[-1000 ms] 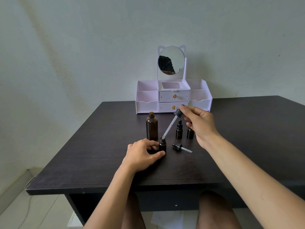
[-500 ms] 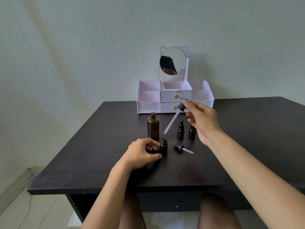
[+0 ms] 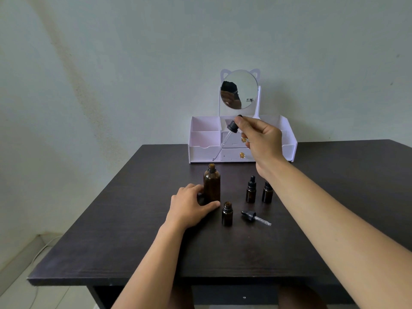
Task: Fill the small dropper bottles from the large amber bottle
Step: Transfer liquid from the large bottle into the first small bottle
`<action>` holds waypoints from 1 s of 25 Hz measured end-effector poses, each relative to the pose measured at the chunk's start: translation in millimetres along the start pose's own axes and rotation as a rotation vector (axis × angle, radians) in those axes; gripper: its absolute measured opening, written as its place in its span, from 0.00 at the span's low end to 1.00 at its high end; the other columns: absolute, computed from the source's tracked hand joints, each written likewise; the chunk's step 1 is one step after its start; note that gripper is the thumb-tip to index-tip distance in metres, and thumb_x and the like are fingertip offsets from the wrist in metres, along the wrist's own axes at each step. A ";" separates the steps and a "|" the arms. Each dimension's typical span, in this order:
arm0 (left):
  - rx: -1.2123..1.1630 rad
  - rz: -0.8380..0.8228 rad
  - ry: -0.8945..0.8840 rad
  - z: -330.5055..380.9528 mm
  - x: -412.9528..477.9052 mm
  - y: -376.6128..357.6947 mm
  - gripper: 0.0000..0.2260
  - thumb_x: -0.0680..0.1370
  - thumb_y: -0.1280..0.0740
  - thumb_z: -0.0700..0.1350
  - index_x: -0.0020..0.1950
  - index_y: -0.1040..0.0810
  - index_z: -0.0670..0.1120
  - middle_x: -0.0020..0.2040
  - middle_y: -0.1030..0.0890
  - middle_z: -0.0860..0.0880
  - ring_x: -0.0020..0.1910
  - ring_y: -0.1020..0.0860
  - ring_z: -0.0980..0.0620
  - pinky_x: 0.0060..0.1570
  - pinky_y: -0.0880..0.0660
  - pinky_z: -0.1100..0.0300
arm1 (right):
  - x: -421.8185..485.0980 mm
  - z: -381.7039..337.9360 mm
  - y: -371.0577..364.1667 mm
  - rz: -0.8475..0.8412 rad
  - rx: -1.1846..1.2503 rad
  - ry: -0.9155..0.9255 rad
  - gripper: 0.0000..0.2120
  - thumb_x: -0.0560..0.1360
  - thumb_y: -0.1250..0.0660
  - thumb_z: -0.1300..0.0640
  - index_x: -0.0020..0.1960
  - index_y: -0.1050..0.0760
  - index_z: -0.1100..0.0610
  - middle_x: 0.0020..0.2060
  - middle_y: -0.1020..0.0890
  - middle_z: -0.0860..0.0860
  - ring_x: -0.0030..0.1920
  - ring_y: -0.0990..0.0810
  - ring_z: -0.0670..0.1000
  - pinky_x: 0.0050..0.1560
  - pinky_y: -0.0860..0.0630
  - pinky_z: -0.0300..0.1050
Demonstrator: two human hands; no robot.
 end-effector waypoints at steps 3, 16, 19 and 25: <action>0.004 0.016 -0.019 -1.5 0.3 -2.7 0.23 0.70 0.32 0.70 0.55 0.22 0.57 0.57 0.23 0.56 0.58 0.26 0.51 0.58 0.28 0.49 | -1.2 6.6 -6.9 -0.031 -0.044 0.007 0.07 0.74 0.24 0.54 0.50 0.15 0.55 0.32 0.18 0.40 0.32 0.23 0.37 0.40 0.27 0.31; 0.024 0.037 -0.018 -3.3 0.7 -3.7 0.25 0.70 0.34 0.71 0.60 0.23 0.57 0.60 0.23 0.56 0.60 0.26 0.50 0.59 0.28 0.48 | -11.8 16.6 -27.9 -0.233 -0.251 0.122 0.05 0.75 0.25 0.54 0.42 0.16 0.46 0.37 0.13 0.39 0.44 0.16 0.39 0.55 0.22 0.39; 0.028 0.027 -0.015 -1.8 0.8 -2.4 0.26 0.70 0.33 0.71 0.61 0.23 0.57 0.60 0.23 0.56 0.61 0.26 0.51 0.60 0.28 0.49 | -16.0 27.8 -29.0 -0.257 -0.299 0.116 0.05 0.74 0.25 0.53 0.41 0.16 0.45 0.38 0.13 0.40 0.45 0.16 0.40 0.57 0.21 0.43; 0.038 0.019 -0.015 -1.8 0.9 -2.8 0.26 0.71 0.34 0.71 0.61 0.24 0.57 0.60 0.24 0.55 0.60 0.26 0.51 0.59 0.29 0.49 | -16.8 31.6 -27.0 -0.226 -0.284 0.094 0.03 0.74 0.25 0.52 0.42 0.16 0.45 0.40 0.13 0.41 0.47 0.15 0.42 0.56 0.21 0.42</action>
Point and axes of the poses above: each hand's wrist, its own x-axis towards the middle knuckle, its own y-axis out of the back of the hand, z = x × y, the point moved 4 cm from there along x, towards the middle knuckle
